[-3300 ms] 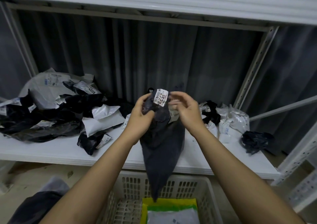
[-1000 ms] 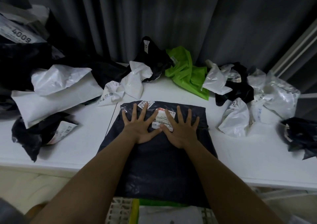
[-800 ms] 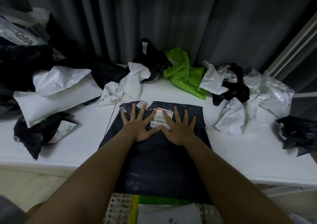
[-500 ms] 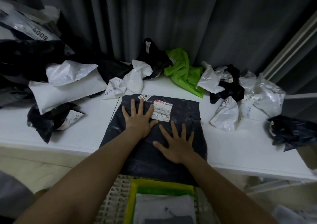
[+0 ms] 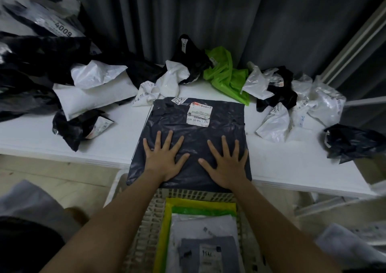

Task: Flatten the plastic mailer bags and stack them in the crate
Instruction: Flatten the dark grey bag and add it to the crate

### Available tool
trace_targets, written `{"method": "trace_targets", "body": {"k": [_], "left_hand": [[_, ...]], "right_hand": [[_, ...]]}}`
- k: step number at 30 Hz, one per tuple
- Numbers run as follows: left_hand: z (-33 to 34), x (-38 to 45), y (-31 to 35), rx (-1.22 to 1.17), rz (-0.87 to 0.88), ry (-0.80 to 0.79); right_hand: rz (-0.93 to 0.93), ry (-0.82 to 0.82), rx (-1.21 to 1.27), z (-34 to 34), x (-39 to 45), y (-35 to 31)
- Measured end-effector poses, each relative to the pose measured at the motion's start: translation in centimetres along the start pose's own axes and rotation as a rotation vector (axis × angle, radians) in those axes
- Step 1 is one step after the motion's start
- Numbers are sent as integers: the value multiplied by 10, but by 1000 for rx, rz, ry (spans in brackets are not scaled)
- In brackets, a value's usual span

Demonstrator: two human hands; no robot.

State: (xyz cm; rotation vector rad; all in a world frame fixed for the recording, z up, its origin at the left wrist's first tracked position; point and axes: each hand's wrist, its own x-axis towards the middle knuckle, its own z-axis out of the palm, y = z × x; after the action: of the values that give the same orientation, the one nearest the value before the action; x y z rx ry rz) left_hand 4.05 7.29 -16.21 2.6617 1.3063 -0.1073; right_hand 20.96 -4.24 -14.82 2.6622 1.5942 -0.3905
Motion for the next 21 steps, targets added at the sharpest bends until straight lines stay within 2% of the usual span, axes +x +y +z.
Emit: {"method": "trace_targets", "body": {"k": [8, 13, 16, 18, 21], "left_hand": [[8, 1, 0, 13, -1, 52], [7, 1, 1, 14, -10, 38], [0, -6, 2, -15, 5, 1], [-6, -12, 3, -1, 18, 35], [-12, -5, 9, 18, 32, 253]], "right_hand": [[1, 152, -14, 20, 0, 2], [7, 117, -29, 18, 0, 2], [1, 36, -19, 13, -6, 4], [-18, 24, -35, 12, -15, 7], [-23, 269, -29, 8, -20, 5]]}}
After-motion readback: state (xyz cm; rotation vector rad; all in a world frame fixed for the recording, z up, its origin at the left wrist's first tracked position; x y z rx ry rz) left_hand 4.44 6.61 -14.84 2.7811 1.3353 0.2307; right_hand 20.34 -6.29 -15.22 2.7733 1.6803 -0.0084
